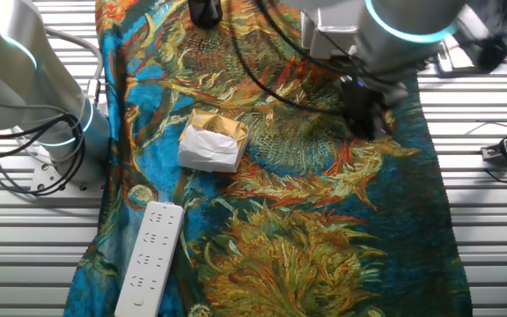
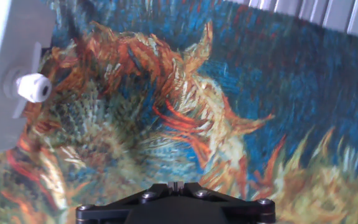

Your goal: Use the gripper to push and close the drawer

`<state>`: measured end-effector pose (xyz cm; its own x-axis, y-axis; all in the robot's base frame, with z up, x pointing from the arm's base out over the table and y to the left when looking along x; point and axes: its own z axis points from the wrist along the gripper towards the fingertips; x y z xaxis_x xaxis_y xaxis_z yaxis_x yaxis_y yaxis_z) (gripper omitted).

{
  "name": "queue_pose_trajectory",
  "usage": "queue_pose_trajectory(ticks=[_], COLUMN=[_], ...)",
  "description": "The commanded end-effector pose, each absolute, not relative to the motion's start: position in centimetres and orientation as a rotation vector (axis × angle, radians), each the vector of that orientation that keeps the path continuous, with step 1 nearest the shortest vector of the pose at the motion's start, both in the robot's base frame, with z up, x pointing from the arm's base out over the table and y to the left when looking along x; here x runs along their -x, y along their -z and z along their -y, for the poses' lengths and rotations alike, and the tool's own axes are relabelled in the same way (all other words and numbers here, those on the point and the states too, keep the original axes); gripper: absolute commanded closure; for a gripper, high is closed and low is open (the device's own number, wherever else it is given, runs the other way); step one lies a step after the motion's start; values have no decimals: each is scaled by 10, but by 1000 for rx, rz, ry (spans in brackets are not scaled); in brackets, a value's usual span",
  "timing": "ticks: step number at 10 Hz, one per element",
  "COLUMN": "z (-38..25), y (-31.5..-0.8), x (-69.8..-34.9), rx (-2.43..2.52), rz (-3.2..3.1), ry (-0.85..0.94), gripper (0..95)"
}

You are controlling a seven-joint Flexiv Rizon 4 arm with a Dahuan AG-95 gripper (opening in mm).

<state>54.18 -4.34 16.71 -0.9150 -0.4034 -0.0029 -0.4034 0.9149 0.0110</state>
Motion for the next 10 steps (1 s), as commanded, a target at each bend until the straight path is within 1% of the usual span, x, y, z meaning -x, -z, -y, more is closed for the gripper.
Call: queue_pose_trajectory(ticks=[1, 4, 6, 8, 9, 10], z=[68, 106, 117, 110, 97, 79], y=[-171, -173, -174, -171, -169, -168], x=[-560, -579, -583, -587, -590, -594], rx=[725, 812, 832, 840, 820, 782], rz=[-3063, -3044, -3046, -3057, -3073, -3088], ry=[-23, -34, -37, -73, -119, -123], gripper=[950, 950, 950, 950, 950, 950])
